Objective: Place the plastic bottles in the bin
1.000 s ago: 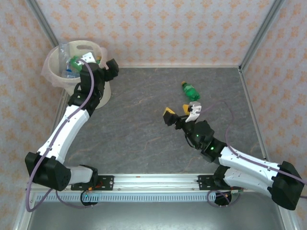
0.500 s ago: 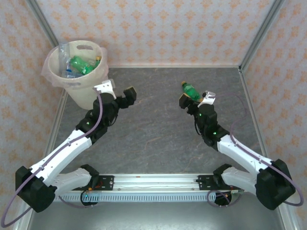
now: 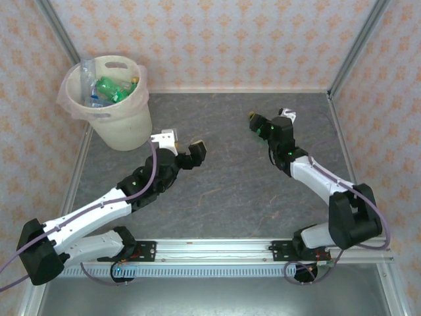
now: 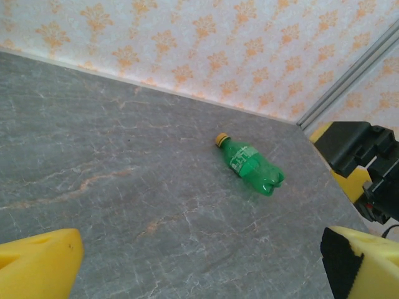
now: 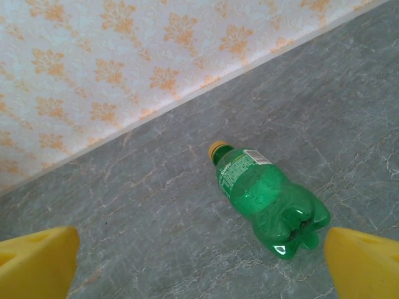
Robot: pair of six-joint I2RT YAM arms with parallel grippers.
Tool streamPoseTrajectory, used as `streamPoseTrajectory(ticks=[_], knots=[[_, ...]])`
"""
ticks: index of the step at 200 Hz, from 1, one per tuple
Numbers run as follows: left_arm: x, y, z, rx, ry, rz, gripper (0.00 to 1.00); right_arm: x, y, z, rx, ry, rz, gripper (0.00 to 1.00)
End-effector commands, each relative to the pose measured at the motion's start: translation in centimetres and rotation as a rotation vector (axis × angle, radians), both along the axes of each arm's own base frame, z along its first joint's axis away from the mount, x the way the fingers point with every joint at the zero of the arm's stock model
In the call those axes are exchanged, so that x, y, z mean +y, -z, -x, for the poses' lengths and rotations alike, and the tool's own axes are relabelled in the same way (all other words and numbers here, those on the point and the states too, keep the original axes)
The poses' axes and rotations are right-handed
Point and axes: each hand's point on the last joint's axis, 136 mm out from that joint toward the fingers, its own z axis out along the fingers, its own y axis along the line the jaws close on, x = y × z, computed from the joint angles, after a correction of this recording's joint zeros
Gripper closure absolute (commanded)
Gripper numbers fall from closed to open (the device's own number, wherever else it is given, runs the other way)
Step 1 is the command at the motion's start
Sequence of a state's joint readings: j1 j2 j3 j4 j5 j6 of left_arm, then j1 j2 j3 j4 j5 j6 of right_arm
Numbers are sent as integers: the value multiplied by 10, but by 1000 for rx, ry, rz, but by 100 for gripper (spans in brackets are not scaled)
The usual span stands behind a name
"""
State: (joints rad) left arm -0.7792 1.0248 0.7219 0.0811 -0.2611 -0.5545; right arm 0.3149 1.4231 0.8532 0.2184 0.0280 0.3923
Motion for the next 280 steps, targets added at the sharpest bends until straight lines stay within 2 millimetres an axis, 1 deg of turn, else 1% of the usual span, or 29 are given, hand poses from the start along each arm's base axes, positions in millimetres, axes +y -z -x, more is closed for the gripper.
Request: streamPoseTrajectory(ticks=[1, 26, 51, 72, 80, 103, 117, 131, 134, 136, 143, 164, 179, 201, 226, 249, 271, 280], knots=[[4, -9, 0, -35, -33, 52, 1, -3, 6, -13, 33, -12, -14, 0], [10, -5, 1, -38, -56, 46, 1, -11, 15, -26, 58, 1, -23, 0], [15, -6, 6, -56, -62, 105, 1, -24, 23, -39, 82, 32, -1, 0], [19, -7, 9, -69, -59, 130, 1, -35, 36, -52, 119, 49, -17, 0], [20, -7, 10, -68, -60, 132, 1, -41, 44, -56, 145, 62, -20, 0], [23, -5, 12, -57, -65, 132, 1, -45, 57, -65, 165, 63, -17, 0], [23, -4, 13, -53, -62, 135, 1, -42, 61, -71, 172, 38, -9, 0], [23, -2, 14, -47, -60, 145, 1, -35, 69, -78, 198, 1, -6, 0], [23, -2, 14, -48, -61, 148, 1, -34, 74, -78, 212, -5, -2, 0], [23, -3, 14, -48, -62, 150, 1, -34, 73, -80, 212, -9, -1, 0], [24, -4, 14, -50, -64, 155, 1, -32, 78, -83, 229, -16, 2, 0], [23, -4, 14, -45, -58, 151, 1, -30, 91, -86, 257, -31, 12, 0], [21, -3, 14, -42, -48, 152, 1, -28, 97, -86, 273, -43, 8, 1], [19, -2, 14, -43, -40, 158, 1, -19, 104, -84, 289, -89, -16, 6], [19, -4, 12, -46, -41, 159, 1, -15, 110, -83, 300, -106, -27, 6], [16, -5, 12, -43, -29, 169, 1, -13, 120, -81, 320, -118, -32, 6], [15, -1, 13, -30, -25, 166, 1, -6, 125, -80, 327, -146, -49, 7], [19, 1, 13, -26, -42, 168, 1, -2, 127, -79, 331, -158, -54, 7]])
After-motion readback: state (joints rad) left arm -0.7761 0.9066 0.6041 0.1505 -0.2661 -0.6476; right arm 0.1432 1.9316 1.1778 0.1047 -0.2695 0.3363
